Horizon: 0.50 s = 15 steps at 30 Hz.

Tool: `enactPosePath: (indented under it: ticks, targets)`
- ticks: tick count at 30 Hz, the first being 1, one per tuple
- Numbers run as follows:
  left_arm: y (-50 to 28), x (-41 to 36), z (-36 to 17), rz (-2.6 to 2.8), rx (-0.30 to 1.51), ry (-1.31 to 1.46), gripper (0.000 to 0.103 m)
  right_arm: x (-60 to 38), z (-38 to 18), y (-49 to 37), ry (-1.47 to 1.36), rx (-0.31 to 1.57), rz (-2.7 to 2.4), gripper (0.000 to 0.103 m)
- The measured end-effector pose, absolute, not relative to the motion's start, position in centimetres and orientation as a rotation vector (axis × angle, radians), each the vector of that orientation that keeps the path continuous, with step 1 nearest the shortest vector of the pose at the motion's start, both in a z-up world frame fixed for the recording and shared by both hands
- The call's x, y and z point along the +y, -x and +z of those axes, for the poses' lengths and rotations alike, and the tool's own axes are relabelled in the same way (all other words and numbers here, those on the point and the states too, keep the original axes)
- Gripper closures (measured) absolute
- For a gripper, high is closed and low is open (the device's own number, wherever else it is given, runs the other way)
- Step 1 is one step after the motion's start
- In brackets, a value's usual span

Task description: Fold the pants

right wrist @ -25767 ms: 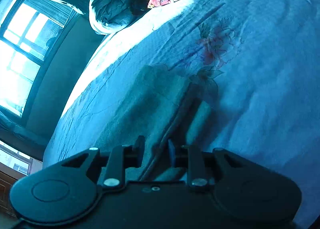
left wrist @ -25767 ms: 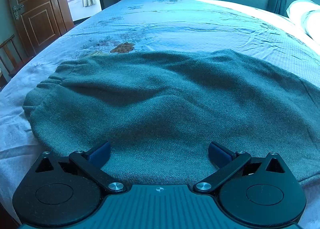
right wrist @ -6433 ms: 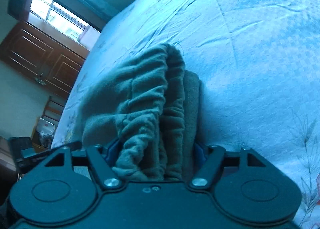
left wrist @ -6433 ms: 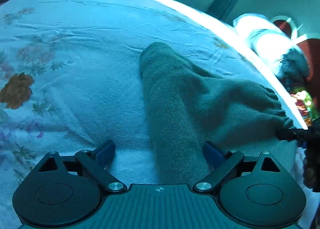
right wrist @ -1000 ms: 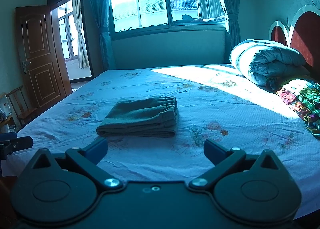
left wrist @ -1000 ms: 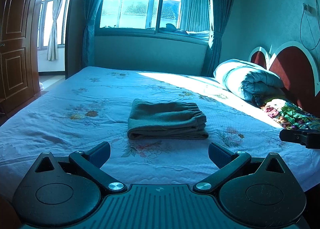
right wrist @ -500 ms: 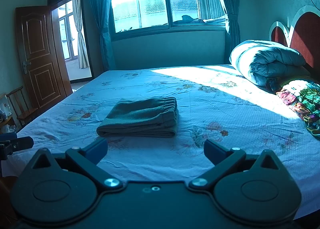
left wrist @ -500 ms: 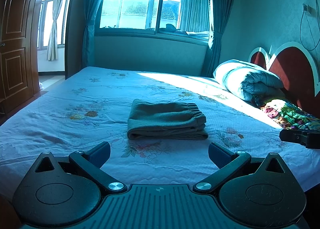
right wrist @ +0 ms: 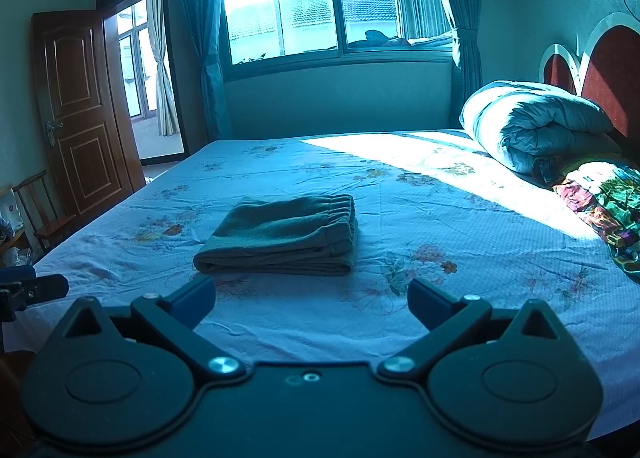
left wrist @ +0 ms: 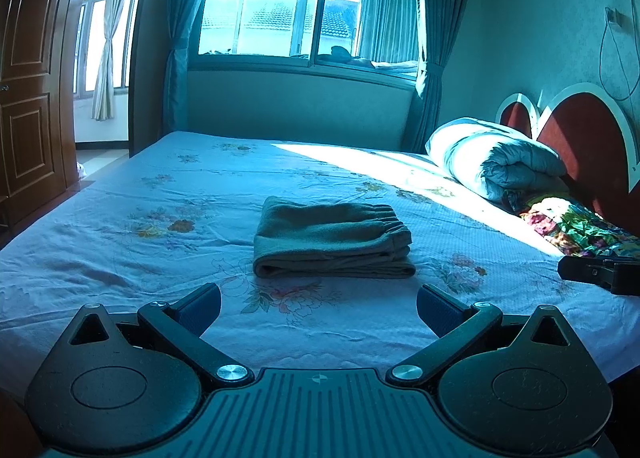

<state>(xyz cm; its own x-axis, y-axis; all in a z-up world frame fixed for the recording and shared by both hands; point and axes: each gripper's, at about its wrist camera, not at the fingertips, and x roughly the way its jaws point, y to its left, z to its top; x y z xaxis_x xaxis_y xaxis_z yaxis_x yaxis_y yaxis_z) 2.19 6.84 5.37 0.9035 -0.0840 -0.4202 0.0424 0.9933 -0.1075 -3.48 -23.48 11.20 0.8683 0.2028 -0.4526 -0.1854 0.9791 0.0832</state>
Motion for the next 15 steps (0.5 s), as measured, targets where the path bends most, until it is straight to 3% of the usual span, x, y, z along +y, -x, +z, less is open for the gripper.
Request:
enactPosePath:
  ticks: [15]
  targets:
    - [-2.26, 7.28, 5.40, -0.077, 0.425, 0.109, 0.000, -23.85, 11.40, 3.10, -0.035, 0.482, 0.204, 0.006]
